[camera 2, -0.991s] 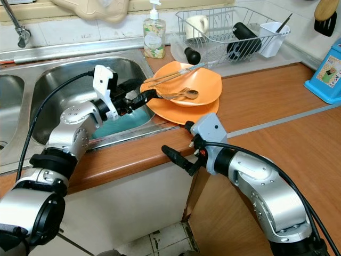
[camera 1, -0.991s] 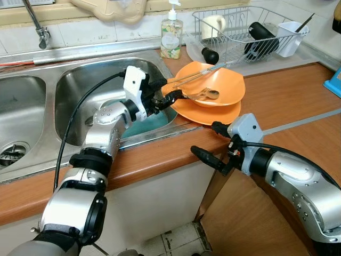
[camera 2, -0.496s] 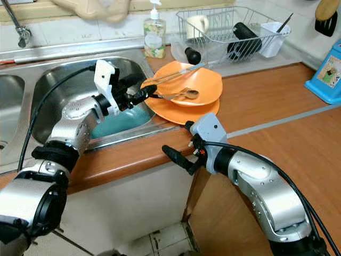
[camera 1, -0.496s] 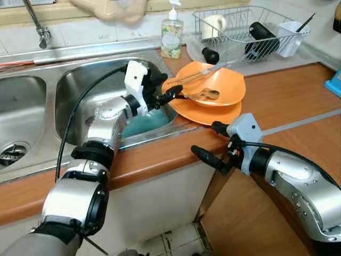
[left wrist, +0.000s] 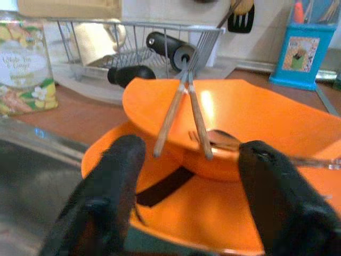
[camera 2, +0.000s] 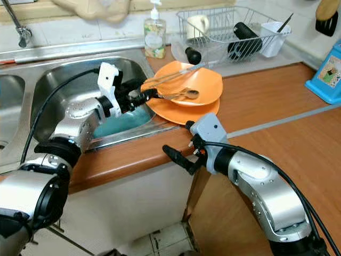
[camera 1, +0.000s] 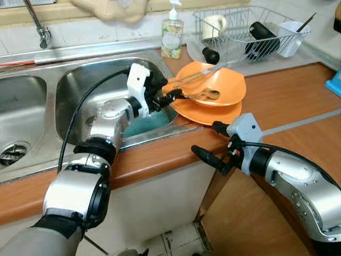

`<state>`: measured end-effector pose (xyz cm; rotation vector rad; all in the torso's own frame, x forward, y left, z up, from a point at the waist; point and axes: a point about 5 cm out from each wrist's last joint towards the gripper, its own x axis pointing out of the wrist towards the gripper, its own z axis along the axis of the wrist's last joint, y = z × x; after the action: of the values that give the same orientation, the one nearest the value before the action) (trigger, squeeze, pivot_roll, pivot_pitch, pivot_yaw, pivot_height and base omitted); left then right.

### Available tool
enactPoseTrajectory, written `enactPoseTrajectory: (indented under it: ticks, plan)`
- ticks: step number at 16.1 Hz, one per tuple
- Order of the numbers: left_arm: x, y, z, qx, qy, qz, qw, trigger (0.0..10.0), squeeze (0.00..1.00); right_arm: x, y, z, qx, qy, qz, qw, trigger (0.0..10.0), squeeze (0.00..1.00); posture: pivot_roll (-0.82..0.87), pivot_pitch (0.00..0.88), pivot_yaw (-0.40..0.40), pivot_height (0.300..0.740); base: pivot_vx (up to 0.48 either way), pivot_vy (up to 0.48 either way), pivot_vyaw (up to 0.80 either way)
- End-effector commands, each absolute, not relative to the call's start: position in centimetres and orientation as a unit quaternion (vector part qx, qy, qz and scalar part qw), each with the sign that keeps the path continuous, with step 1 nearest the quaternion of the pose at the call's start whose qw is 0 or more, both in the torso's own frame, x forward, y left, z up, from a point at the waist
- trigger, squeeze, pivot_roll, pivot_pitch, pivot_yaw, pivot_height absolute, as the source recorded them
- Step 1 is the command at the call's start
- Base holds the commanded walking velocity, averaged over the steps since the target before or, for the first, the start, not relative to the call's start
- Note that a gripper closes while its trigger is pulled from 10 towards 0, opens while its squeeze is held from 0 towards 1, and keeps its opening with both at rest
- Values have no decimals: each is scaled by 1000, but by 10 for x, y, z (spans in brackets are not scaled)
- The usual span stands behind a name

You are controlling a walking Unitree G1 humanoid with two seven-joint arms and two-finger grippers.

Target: Kitchen organization

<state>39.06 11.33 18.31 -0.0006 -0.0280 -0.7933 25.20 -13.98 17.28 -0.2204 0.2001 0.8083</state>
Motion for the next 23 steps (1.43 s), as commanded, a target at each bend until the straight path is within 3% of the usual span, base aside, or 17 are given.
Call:
enactPoseTrajectory:
  ticks: [1,11,23]
  plan:
    - [393,111,190,3,-20,-387,922,3647,0,253,-139,175,-110,93,391,909,10000,0,-109,0,36,740,0,0,0]
    - [394,111,188,-2,-21,-389,921,1686,0,253,-140,175,-112,94,390,909,10000,0,-113,0,39,740,0,0,0]
    - [394,114,188,-8,-27,-379,925,824,0,255,-140,176,-116,91,386,911,10000,0,-113,0,40,740,0,0,0]
